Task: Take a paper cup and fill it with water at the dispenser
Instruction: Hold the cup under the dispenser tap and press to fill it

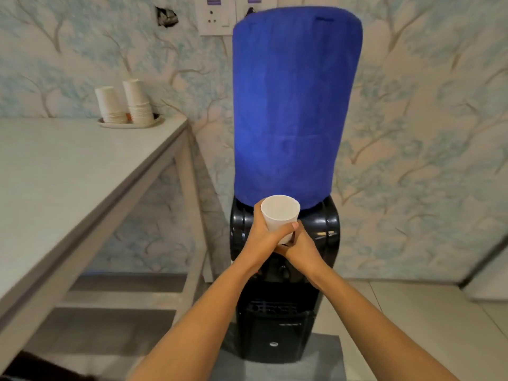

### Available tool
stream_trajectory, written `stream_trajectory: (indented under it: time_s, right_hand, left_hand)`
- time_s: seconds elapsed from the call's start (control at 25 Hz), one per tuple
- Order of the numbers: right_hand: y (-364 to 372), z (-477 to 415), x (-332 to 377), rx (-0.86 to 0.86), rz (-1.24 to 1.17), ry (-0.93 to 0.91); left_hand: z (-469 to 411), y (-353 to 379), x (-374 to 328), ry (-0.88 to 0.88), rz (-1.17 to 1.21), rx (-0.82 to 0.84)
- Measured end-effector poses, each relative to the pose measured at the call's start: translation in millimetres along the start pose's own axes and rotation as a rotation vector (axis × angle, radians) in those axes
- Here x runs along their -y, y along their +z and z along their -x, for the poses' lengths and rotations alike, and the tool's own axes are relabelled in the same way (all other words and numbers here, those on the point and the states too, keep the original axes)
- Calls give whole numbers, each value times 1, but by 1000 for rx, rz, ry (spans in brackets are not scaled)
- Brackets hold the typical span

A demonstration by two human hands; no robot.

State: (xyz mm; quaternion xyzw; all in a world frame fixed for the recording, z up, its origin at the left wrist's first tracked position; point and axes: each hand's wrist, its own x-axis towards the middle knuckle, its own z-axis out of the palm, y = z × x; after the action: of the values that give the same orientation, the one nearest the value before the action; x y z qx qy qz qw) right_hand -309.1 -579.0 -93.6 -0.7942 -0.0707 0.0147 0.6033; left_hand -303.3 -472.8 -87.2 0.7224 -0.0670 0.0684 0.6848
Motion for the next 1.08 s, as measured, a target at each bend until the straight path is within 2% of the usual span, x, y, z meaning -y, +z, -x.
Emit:
stream_trajectory:
  time_s: [0.36,0.92,1.08]
  right_hand:
    - [-29,44,-107,11,64,97]
    - [14,50,-247,118,232,283]
    - [11,47,-256,79,467,157]
  left_hand:
    - [56,63,85,-157,27,47]
    - [83,54,251,-348,-71,15]
    - [80,43,283,-361,-66,-36]
